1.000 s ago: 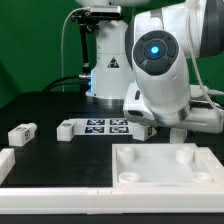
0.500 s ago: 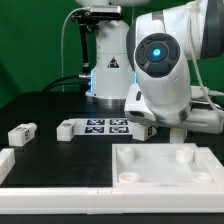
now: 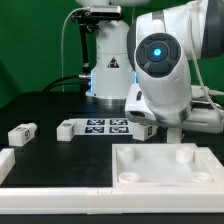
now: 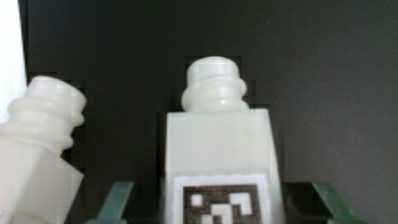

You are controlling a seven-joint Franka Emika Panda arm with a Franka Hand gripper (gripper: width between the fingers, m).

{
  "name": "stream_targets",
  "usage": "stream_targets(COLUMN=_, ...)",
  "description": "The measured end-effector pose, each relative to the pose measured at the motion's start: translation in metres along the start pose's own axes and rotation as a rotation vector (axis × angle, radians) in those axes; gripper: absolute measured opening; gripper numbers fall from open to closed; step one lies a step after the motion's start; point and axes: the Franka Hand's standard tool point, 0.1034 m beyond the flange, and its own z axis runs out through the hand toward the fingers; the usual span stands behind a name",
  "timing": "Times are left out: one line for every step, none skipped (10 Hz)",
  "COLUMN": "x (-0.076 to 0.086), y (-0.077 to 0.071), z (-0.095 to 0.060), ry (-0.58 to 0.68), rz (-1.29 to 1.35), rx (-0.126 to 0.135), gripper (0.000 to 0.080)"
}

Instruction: Assemble one leg

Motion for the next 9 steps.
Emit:
stream_targets(x=0.000, y=0.000, z=0.000, ry=0.000, rz=0.000, rx=0.000, gripper=0.0287)
stream_targets(x=0.000, y=0.000, z=0.000, ry=0.000, rz=0.000, rx=0.000, gripper=0.0287)
stream_targets(x=0.000, y=0.000, z=0.000, ry=0.000, rz=0.000, rx=0.000, gripper=0.0287)
stream_targets(x=0.000, y=0.001, z=-0.001, ry=0.000, rz=-0.003, rx=-0.001, gripper=0.0287)
stream_targets(x=-0.008, y=0.002, z=-0.013, ry=-0.010, rz=-0.014, rx=-0.005, gripper=0.0287)
stream_targets(x=-0.019, y=0.001, z=-0.030, ry=-0.014, rz=-0.023, rx=-0.004, gripper=0.0288)
stream_targets(x=-0.024, y=0.000, z=-0.046, ry=-0.015, rz=-0.028, rx=0.001, gripper=0.0288)
stream_targets(x=-0.027, y=-0.001, z=-0.056, ry=-0.018, rz=-0.030, rx=0.005, gripper=0.0288)
stream_targets(x=-0.029, y=-0.002, z=-0.067, ry=-0.009, rz=-0.034, rx=0.011, gripper=0.0288)
